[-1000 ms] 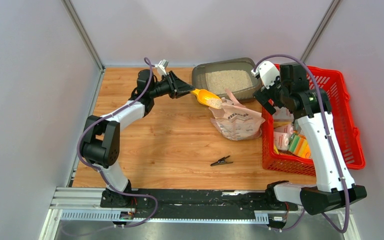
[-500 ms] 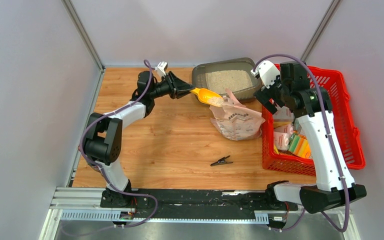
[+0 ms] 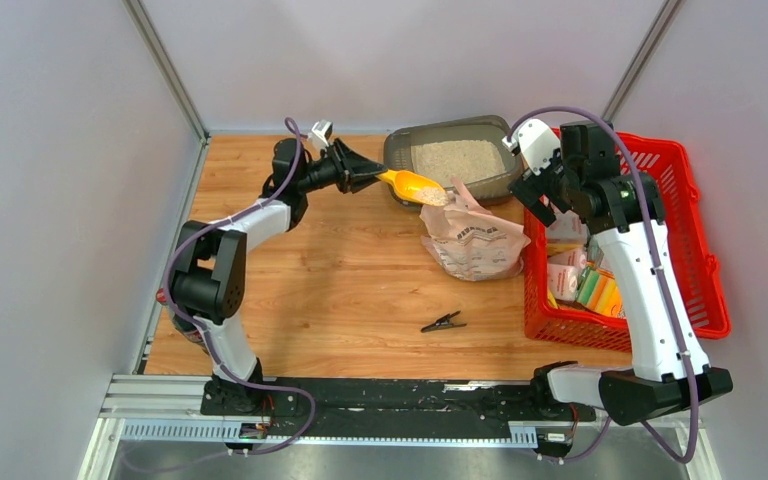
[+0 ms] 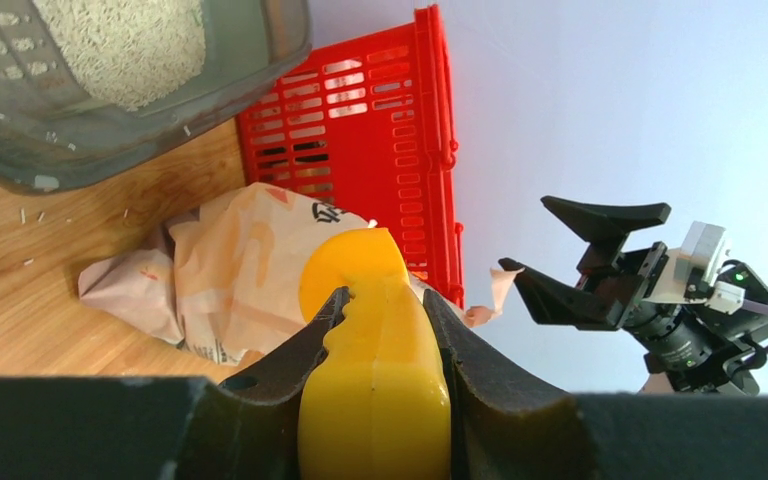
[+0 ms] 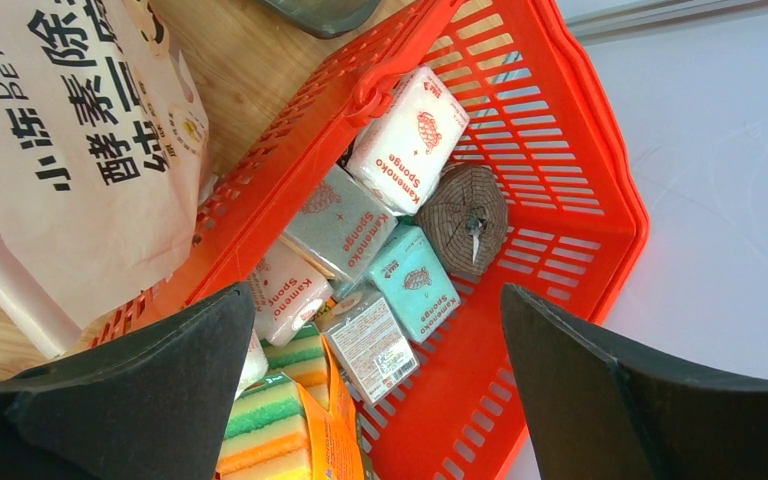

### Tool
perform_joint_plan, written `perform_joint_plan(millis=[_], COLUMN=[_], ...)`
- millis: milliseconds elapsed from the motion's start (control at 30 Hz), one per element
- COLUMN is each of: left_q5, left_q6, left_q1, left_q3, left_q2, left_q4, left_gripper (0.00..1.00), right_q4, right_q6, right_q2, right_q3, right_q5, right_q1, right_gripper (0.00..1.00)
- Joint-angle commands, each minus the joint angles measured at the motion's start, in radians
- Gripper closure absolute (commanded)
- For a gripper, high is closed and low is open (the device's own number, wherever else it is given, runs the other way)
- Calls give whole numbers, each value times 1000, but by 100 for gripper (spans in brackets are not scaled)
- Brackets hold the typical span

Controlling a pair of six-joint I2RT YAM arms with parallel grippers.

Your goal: Fill the litter box with clean litter

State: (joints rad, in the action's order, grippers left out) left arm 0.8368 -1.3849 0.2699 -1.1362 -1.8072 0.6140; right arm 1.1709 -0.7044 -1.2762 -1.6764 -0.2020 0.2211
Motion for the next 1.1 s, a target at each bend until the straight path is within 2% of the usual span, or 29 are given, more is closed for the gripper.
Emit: perform_joint_plan(millis=[0,133,333,567,867,1067], left_q5=[2,-13,-85,-195,-358,-393], left_q6=[-16,-17,23,265,520,779], left_q1=[-12,-18,-18,14,43,43], left_q3=[-94,-229,-451,-761,-935,-1028], left_q2=[-14,-89,-294,-495,-529,-495], left_q4=[30,6,-86,-281,-436,-542], left_gripper=[100,100,100,100,100,100], right_q4=[-30,-20,21,58,73,69], right_q6=[-17,-20,-27,-23,8,2], right_q2=[-6,-21,-43,-69,-78,-74], right_q3=[-9,-20,-49,-77,-92,-89], right_q5=[-43,-50,-73,-93,-99,-100], right_q1=[-2,0,-2,-2,6,7], right_gripper=[0,0,0,0,0,0])
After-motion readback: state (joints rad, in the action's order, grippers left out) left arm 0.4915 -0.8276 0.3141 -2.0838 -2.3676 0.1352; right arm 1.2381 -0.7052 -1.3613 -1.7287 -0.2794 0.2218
